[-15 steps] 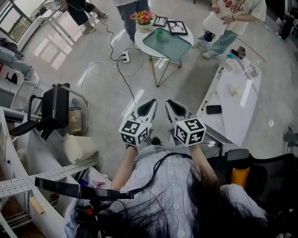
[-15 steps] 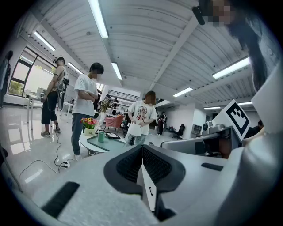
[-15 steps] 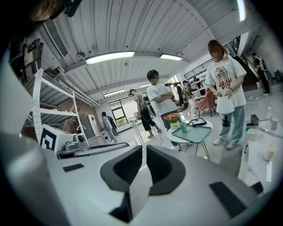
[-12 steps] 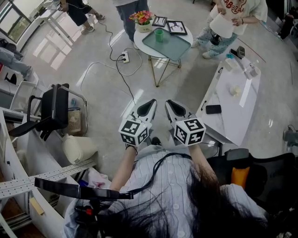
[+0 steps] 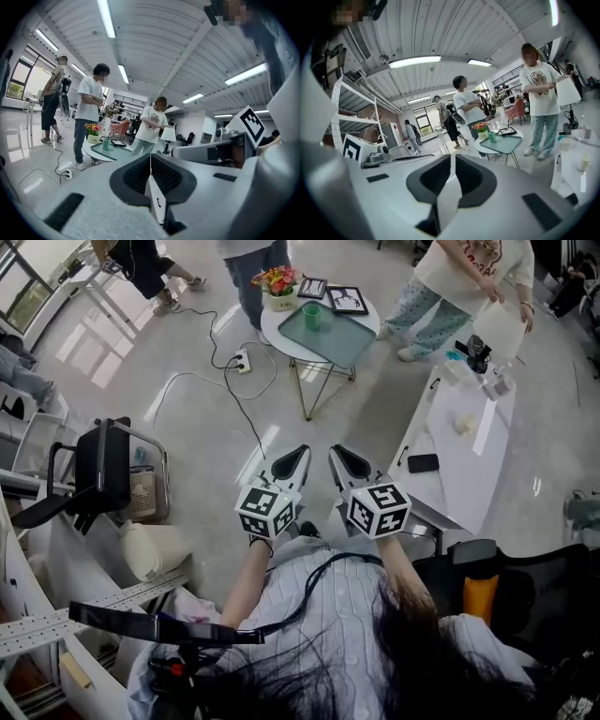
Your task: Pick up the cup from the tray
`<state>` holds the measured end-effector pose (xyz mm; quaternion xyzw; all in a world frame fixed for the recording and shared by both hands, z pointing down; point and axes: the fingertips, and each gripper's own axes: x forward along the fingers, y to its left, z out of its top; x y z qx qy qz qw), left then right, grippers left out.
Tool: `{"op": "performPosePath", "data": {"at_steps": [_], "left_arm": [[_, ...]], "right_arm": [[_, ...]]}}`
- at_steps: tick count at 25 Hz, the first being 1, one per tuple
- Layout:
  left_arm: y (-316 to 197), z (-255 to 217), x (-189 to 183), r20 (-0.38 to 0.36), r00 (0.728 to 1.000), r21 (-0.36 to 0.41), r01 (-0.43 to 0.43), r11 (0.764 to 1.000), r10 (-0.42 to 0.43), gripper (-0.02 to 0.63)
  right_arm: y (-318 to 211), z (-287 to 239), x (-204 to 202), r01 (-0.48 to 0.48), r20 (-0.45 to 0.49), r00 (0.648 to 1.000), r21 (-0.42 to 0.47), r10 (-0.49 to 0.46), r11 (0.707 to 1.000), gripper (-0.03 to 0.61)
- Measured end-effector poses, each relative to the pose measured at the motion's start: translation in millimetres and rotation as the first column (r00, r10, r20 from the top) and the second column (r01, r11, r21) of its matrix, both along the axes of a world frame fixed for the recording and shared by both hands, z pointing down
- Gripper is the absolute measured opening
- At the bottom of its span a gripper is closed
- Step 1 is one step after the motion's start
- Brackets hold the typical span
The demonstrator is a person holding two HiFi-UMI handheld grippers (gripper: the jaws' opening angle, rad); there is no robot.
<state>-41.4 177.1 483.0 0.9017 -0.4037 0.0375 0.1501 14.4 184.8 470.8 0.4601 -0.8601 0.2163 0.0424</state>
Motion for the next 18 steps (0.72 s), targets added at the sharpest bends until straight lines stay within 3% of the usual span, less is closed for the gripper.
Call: {"op": "performPosePath", "data": {"at_steps": [10,18], "left_arm": [[-29.3,9.8,10.5,-0.011,1.000,-0.019,-0.015,1.000,0.014,0.015],[-87.7,19.7,13.3,-0.010,1.000,-0.054,0.019,0.998,-0.020,0.015]], "right_arm": [[-31.5,6.4,13.2,-0.029,0.021,0.999,-0.027,0.030,0.999,0.049],[-93.8,17.8,22.7,-0.009,0.031,0.999,-0.074,0.011,0.997,0.044]]}}
